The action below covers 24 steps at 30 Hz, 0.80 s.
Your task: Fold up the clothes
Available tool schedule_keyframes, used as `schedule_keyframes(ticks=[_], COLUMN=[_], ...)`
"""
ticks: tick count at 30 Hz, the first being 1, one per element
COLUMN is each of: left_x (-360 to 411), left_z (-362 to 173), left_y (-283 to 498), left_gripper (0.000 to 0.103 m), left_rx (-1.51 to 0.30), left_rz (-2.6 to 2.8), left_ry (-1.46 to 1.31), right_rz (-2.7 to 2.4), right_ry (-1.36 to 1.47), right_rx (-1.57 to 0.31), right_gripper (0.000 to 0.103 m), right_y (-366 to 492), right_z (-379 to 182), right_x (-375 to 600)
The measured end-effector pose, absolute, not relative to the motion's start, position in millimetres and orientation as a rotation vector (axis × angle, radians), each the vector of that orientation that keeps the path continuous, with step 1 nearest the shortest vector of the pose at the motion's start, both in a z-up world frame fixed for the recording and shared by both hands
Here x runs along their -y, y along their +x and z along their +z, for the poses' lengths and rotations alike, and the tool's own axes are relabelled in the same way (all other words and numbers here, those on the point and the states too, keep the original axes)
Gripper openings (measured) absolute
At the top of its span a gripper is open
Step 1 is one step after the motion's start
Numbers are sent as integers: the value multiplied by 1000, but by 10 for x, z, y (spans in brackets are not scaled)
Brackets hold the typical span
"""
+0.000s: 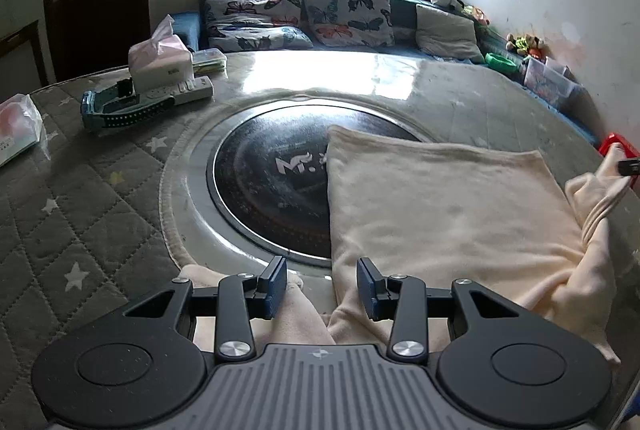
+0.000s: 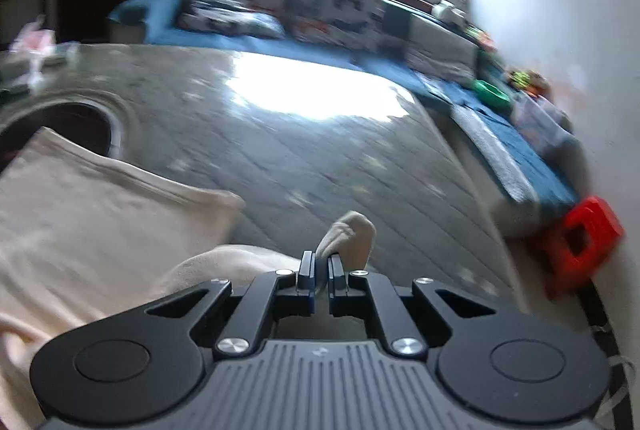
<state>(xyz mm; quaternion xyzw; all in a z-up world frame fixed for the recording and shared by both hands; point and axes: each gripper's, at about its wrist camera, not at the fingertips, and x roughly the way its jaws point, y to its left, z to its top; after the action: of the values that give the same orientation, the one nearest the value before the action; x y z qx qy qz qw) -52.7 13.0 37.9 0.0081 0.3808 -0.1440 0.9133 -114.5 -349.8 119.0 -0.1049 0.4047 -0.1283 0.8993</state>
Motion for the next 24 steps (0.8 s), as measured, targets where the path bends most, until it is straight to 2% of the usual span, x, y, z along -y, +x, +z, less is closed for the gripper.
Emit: schedule_keyframes(ticks=[3, 7, 12, 15, 24], left_x=[-128, -79, -11, 48, 263], left_z=[392, 425, 432, 432, 286], left_y=[-513, -416, -190, -12, 458], left_gripper=[42, 42, 42, 42, 42], left_rx=[-786, -790, -814, -819, -847], left_rz=[-293, -289, -260, -245, -245], left_ry=[18, 17, 8, 11, 62], right_rz=[-325, -247, -120, -53, -21], right_ry=[-242, -170, -83, -27, 30], right_rx=[-827, -810, -843, -876, -934], right_gripper=[12, 28, 31, 37, 43], right_y=[-1232, -1203, -1034, -834, -257], right_z=[1233, 1287, 1201, 1068, 707], right_x=[3592, 3616, 3538, 3473, 3390])
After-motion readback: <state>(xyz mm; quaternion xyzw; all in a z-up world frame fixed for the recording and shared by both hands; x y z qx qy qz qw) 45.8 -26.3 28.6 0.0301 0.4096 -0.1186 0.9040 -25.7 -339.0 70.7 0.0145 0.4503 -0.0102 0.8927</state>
